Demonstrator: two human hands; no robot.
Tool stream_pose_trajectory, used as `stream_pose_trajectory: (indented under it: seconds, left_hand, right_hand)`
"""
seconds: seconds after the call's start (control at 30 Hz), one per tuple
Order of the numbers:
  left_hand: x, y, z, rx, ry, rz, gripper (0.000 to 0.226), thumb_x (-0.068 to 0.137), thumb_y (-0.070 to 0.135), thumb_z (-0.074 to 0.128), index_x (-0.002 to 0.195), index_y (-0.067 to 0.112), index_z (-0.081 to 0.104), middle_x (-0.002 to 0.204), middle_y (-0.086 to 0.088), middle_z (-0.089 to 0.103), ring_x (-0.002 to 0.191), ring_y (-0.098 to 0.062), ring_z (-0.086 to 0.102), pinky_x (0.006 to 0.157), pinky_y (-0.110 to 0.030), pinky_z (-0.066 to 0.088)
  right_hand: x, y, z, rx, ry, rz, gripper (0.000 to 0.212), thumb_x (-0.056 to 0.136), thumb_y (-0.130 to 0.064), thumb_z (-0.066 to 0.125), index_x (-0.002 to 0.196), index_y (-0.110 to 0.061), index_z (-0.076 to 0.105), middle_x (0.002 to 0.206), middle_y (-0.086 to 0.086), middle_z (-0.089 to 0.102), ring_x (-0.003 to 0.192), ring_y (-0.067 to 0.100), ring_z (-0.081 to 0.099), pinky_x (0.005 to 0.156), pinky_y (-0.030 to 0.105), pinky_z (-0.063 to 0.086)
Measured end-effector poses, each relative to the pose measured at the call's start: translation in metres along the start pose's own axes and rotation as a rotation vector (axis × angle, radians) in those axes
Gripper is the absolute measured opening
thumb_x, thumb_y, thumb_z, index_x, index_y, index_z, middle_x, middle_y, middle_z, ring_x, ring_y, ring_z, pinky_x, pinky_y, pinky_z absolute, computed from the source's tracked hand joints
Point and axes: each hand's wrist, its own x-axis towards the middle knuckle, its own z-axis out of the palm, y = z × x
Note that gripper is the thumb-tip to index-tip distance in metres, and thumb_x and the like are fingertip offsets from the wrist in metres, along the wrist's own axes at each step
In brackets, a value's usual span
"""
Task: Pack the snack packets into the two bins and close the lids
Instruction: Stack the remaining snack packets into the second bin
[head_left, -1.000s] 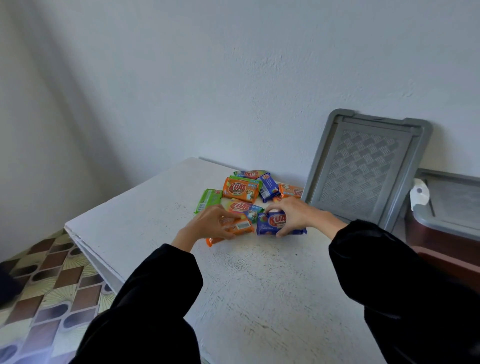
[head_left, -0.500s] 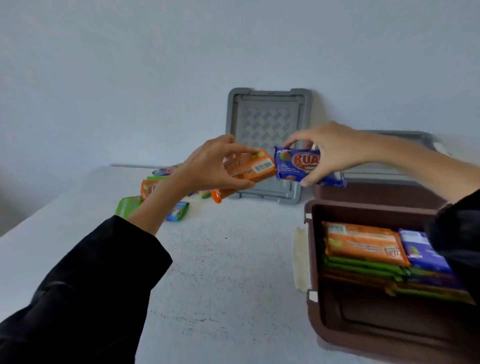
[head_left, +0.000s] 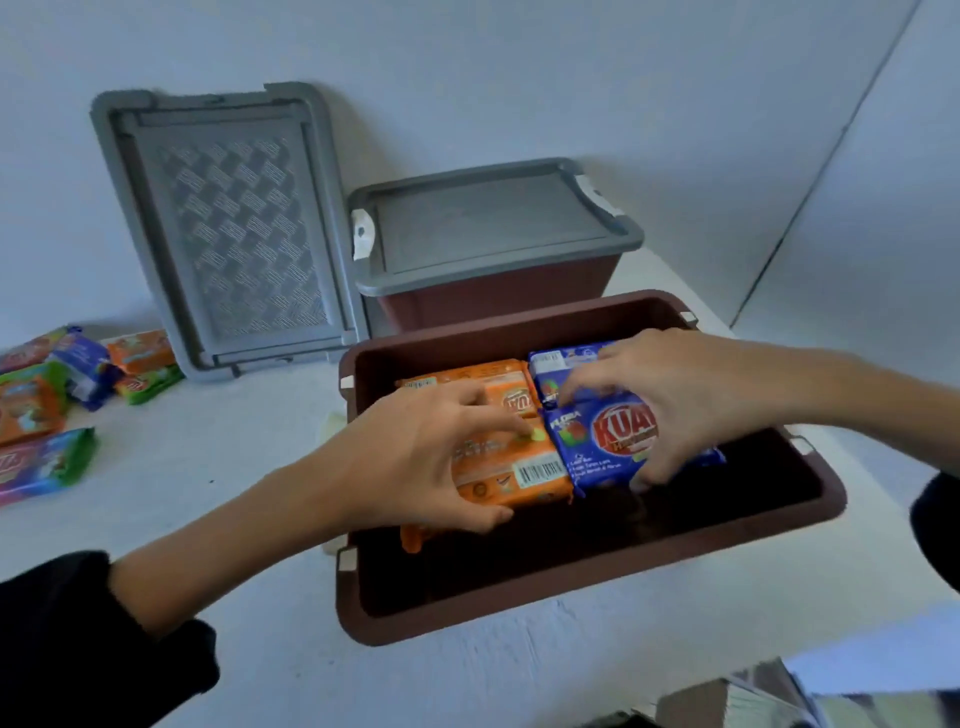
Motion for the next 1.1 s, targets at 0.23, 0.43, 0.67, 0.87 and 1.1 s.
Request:
stream_pose_trajectory:
  seconds: [0.23,0.43,0.67,0.87,1.1]
  left_hand:
    - [0.015,0.015,0.026,0.307,-0.21,-0.006,0.058,0.083,0.051,0.054,0.133,0.025,0.038,0.127,0.0,0.046,0.112,-0.017,0.048,0.083,-0.031,0.044]
    - [0.032,0.022,0.044,0.515,-0.359,0.08,0.058,0.087,0.044,0.054,0.131,0.011,0.035,0.125,-0.01,0.05,0.108,-0.025,0.049,0.077,-0.033,0.045]
    - [0.034,0.021,0.051,0.578,-0.383,0.122,0.06,0.089,0.043,0.053,0.133,0.005,0.037,0.126,-0.013,0.051,0.108,-0.027,0.051,0.081,-0.035,0.047]
    - [0.039,0.019,0.056,0.587,-0.388,0.099,0.065,0.086,0.046,0.057,0.131,0.002,0.04,0.122,-0.014,0.054,0.104,-0.027,0.057,0.082,-0.035,0.049]
    - [0.038,0.017,0.055,0.512,-0.36,0.077,0.06,0.085,0.049,0.056,0.126,0.006,0.045,0.119,-0.011,0.056,0.101,-0.025,0.058,0.079,-0.034,0.049]
  right_hand:
    - [0.006,-0.002,0.04,-0.199,-0.058,0.018,0.081,0.078,-0.049,0.065,0.143,-0.032,0.019,0.139,-0.005,0.039,0.123,0.013,0.044,0.092,0.027,0.044]
    - [0.014,-0.005,0.053,-0.364,-0.109,-0.058,0.075,0.085,-0.044,0.059,0.144,-0.023,0.019,0.139,0.005,0.039,0.122,0.023,0.047,0.094,0.035,0.045]
    - [0.023,-0.003,0.063,-0.416,-0.138,-0.095,0.071,0.084,-0.042,0.06,0.142,-0.018,0.026,0.135,0.007,0.045,0.116,0.026,0.053,0.087,0.036,0.048]
    - [0.023,-0.002,0.066,-0.398,-0.094,-0.117,0.069,0.086,-0.044,0.058,0.141,-0.018,0.027,0.137,0.008,0.042,0.121,0.025,0.047,0.091,0.035,0.045]
    - [0.021,-0.002,0.059,-0.311,-0.071,-0.133,0.065,0.086,-0.047,0.056,0.141,-0.024,0.031,0.137,0.0,0.044,0.124,0.018,0.045,0.095,0.033,0.044]
